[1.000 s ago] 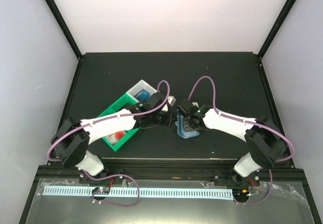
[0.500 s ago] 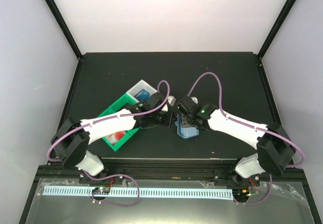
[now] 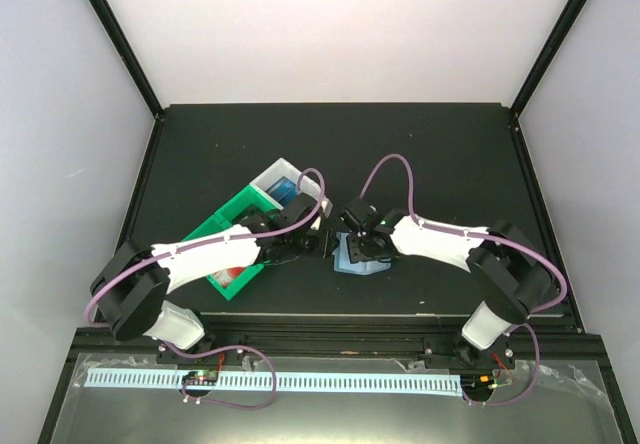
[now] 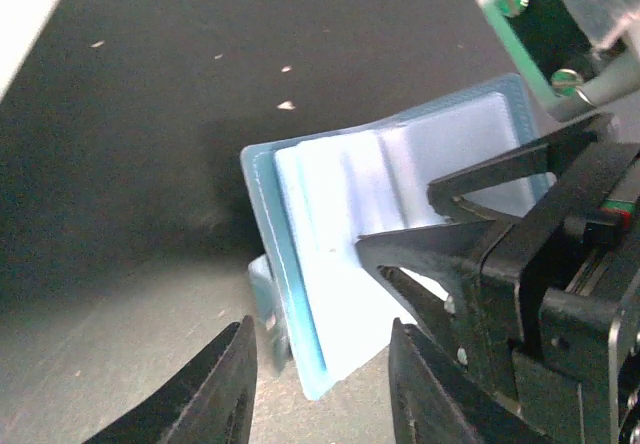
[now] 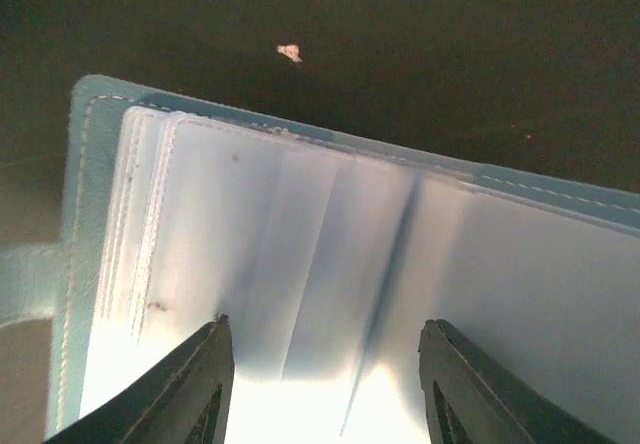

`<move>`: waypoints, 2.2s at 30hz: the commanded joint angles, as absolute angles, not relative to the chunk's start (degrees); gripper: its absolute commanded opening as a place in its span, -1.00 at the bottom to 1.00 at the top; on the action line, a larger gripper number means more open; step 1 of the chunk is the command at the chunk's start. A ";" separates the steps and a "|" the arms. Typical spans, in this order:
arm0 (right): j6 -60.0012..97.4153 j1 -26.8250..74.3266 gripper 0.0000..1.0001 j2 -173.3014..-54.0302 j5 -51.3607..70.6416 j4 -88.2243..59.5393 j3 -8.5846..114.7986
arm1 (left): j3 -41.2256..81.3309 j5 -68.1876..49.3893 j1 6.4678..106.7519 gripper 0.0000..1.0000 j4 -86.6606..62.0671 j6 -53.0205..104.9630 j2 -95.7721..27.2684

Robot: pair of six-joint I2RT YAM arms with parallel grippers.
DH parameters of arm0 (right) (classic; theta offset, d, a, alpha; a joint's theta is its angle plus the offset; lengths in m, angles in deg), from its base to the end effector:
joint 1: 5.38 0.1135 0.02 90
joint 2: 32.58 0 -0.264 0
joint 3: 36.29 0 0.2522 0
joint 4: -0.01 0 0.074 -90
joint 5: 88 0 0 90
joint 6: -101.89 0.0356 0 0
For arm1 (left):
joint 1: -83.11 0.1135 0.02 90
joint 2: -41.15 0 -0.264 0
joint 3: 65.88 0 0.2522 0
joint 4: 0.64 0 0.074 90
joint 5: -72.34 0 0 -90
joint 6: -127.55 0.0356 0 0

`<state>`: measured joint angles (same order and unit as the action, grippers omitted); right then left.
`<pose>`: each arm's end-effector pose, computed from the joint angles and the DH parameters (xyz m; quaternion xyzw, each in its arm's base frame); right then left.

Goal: Put the credit cards into the card holder
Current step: Open the card holder at the center of the board.

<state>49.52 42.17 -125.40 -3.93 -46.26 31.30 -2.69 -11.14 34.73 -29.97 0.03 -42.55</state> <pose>0.2024 0.2158 0.1659 -0.0769 0.9827 0.0711 0.1527 0.1948 -0.2253 0.2040 0.1082 0.9316 -0.2726 0.2145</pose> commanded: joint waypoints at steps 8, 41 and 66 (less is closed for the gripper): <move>49.81 42.69 0.20 -130.52 -6.71 -46.08 31.40 | -6.27 -13.88 36.36 -0.11 -28.36 -2.10 -37.54; 53.07 42.66 -0.44 -126.37 -12.90 -50.42 32.53 | -9.20 -9.85 36.53 -0.17 -21.89 -1.50 -35.80; 55.57 42.65 0.02 -114.35 -9.45 -46.64 29.18 | -1.37 -22.29 38.05 0.37 -40.37 8.14 -26.85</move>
